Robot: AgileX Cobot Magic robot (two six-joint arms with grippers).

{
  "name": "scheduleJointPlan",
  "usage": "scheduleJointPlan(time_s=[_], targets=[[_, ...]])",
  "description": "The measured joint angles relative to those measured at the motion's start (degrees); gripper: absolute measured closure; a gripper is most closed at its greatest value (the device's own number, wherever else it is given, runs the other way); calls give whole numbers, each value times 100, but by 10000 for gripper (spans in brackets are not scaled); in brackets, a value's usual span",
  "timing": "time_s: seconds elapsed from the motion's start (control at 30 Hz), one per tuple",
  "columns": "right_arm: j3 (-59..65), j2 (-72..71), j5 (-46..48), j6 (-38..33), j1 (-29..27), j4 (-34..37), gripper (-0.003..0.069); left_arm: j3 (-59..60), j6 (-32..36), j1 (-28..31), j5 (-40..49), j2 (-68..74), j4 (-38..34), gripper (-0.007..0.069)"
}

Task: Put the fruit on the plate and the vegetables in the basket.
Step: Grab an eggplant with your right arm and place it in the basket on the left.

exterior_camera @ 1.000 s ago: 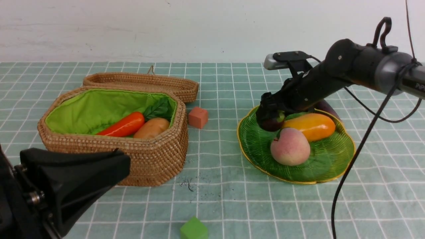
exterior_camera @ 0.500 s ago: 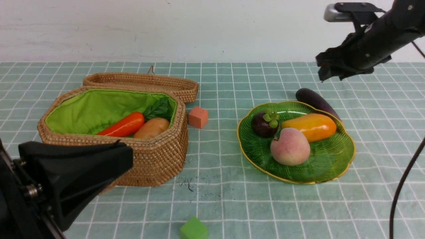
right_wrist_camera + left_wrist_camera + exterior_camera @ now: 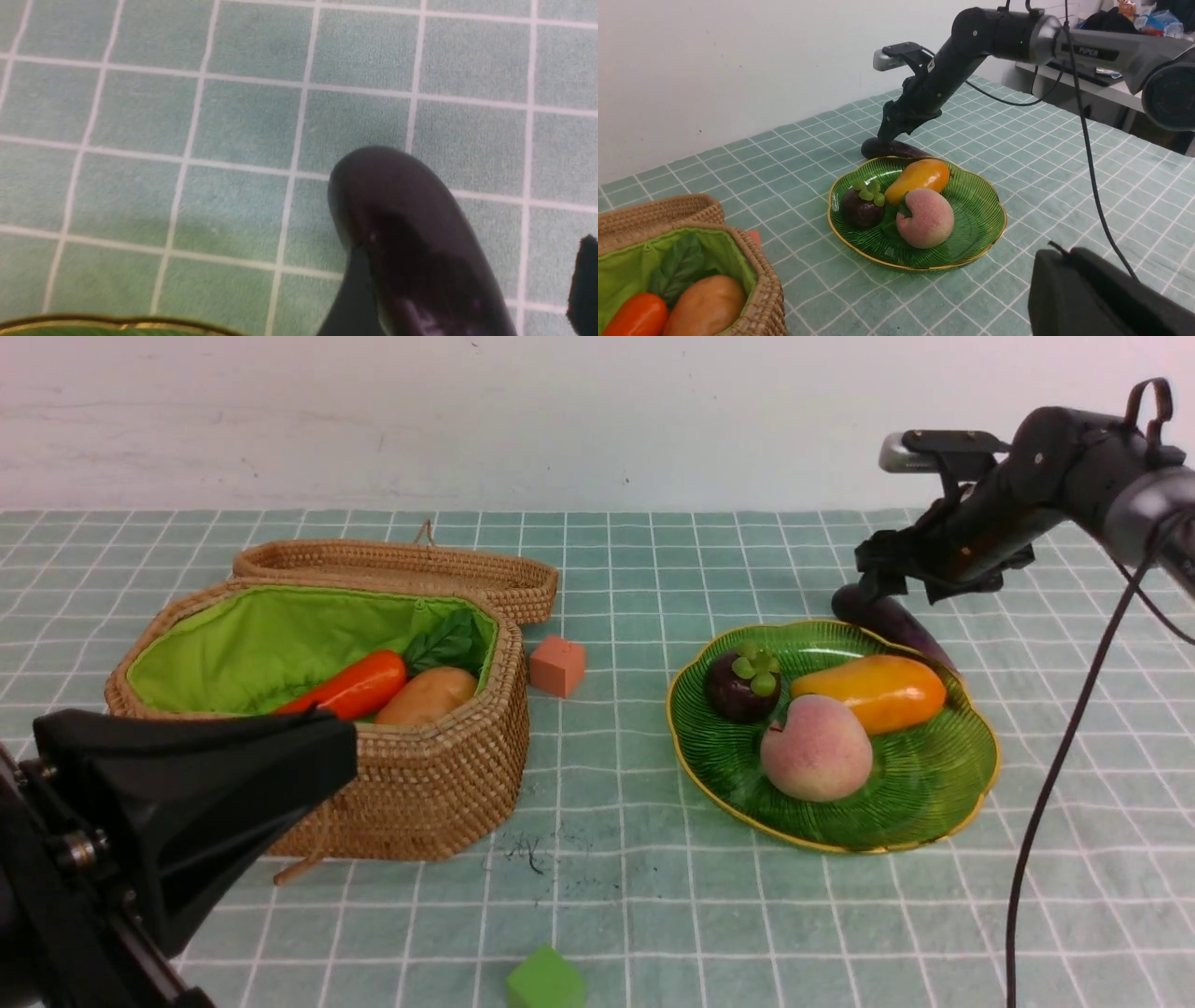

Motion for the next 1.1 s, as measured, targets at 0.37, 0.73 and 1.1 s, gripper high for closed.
scheduleJointPlan(time_s=[0.37, 0.73, 1.1], targets=[[-58, 233, -220, 143, -5, -136, 99, 0, 0, 0, 0, 0, 37, 621], [-58, 472, -344, 138, -60, -250, 205, 0, -129, 0, 0, 0, 42, 620], [-211, 375, 154, -71, -106, -330, 238, 0, -648, 0, 438, 0, 77, 620]])
